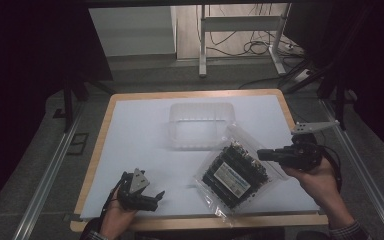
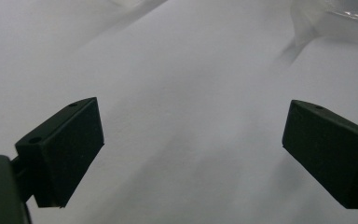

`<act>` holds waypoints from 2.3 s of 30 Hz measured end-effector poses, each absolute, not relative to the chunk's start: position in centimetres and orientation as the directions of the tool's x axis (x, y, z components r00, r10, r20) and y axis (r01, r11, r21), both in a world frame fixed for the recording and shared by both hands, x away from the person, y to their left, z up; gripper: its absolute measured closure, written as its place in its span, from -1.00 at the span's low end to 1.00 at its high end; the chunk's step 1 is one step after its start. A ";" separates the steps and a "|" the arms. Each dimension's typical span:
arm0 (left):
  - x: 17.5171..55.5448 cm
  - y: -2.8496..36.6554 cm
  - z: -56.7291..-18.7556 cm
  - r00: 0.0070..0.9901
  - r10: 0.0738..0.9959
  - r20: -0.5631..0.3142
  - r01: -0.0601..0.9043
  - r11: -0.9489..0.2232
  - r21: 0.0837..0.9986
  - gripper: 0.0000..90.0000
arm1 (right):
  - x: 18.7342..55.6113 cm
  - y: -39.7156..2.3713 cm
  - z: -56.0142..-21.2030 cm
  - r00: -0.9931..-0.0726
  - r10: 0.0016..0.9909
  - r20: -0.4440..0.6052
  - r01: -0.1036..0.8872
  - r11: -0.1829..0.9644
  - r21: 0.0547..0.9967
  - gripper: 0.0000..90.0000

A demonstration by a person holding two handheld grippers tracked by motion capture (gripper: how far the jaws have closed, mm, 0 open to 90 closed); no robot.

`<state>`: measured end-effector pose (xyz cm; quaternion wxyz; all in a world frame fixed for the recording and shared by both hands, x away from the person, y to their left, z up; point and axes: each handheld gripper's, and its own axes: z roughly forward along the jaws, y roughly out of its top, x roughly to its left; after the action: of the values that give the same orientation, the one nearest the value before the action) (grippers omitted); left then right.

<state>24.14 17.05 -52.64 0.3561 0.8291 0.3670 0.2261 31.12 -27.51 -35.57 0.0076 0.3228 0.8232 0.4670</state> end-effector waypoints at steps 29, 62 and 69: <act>24.1 17.2 -52.3 0.627 0.777 0.059 0.469 -0.437 0.768 -0.88 | 35.1 -26.7 -31.1 -0.793 0.511 0.332 0.511 0.262 0.819 0.97; 24.2 17.6 -52.1 0.608 0.794 0.017 0.494 -0.395 0.775 -0.90 | 42.0 -21.0 -27.5 -0.792 0.514 0.330 0.489 0.211 0.846 0.97; 24.2 17.6 -52.1 0.610 0.792 0.017 0.493 -0.397 0.774 -0.89 | 43.4 -19.8 -26.9 -0.787 0.527 0.321 0.486 0.208 0.849 0.97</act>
<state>24.19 17.61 -52.06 0.3810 0.8124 0.3956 0.1959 43.39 -19.77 -26.86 0.0191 0.3259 0.7770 0.5382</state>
